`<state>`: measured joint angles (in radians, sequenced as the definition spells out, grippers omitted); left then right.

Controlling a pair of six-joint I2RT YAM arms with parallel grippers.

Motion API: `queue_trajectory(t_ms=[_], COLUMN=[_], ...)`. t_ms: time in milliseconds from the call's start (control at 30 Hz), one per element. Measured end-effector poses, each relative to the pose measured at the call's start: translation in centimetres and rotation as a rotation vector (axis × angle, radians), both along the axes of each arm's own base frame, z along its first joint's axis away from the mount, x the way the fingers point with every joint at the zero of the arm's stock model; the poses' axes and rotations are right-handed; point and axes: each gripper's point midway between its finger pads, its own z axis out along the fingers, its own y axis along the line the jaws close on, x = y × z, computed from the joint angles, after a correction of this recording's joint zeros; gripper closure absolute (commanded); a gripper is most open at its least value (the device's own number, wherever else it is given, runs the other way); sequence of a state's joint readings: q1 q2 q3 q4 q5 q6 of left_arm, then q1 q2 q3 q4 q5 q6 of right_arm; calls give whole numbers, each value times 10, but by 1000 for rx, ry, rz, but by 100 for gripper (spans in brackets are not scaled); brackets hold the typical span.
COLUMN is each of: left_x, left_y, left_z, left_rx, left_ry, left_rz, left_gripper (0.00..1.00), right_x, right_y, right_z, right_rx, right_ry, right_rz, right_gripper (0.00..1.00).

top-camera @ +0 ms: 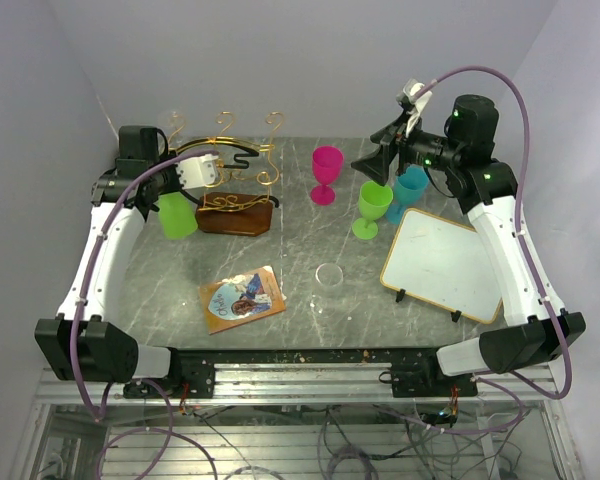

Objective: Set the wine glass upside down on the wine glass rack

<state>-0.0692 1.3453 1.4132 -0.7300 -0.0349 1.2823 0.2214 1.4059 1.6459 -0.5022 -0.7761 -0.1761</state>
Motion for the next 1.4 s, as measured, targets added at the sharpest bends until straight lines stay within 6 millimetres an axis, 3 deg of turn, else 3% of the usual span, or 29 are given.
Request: queue_trajectory(t_ms=[800,1400], left_x=[-30,-37], left_y=[-2,15], left_z=[7,12], left_rx=[-15,31], left_ry=[55,43], left_rz=[-4,81], left_gripper=[93,93], right_x=[1,0], right_y=[-2,-8], right_z=[-1,1], right_rx=[17,37], right_ry=[6,8], right_rz=[2,-5], right_gripper=[19,19])
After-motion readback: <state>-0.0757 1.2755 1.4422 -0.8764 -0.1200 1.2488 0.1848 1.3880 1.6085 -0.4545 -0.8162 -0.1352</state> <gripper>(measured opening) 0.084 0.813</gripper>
